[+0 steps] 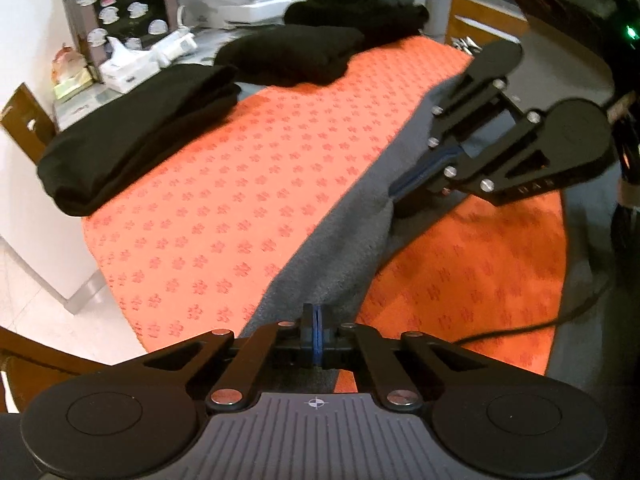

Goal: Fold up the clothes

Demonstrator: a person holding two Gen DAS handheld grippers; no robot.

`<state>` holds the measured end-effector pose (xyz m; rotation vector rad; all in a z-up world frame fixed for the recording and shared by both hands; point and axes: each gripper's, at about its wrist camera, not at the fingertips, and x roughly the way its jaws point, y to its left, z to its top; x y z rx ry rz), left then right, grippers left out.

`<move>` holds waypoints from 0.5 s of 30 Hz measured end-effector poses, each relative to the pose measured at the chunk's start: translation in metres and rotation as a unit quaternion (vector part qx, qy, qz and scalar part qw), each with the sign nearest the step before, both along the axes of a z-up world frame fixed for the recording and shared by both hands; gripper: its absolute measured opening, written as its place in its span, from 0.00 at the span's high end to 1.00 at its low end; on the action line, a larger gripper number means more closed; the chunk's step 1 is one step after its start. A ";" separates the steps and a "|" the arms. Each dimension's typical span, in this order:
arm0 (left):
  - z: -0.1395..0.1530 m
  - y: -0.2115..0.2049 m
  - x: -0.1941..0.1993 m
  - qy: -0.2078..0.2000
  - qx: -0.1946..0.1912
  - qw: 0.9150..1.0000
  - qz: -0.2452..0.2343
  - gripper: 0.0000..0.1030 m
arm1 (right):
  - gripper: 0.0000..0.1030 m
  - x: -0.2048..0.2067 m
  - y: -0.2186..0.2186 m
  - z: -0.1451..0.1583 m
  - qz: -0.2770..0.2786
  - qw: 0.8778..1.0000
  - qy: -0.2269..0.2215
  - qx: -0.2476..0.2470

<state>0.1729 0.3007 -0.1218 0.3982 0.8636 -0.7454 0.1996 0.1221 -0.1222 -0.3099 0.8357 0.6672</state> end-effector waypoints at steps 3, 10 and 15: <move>0.008 0.001 0.002 -0.006 -0.006 1.000 0.006 0.98 | 0.94 -0.005 -0.003 0.005 -0.010 1.000 0.000 0.013; 0.025 0.004 0.015 -0.021 -0.013 1.000 0.015 0.98 | 0.94 -0.024 -0.008 0.011 -0.027 0.997 0.002 0.077; 0.030 0.001 0.028 -0.034 -0.001 0.999 0.007 0.98 | 0.93 -0.019 -0.001 0.000 -0.052 0.998 0.001 0.041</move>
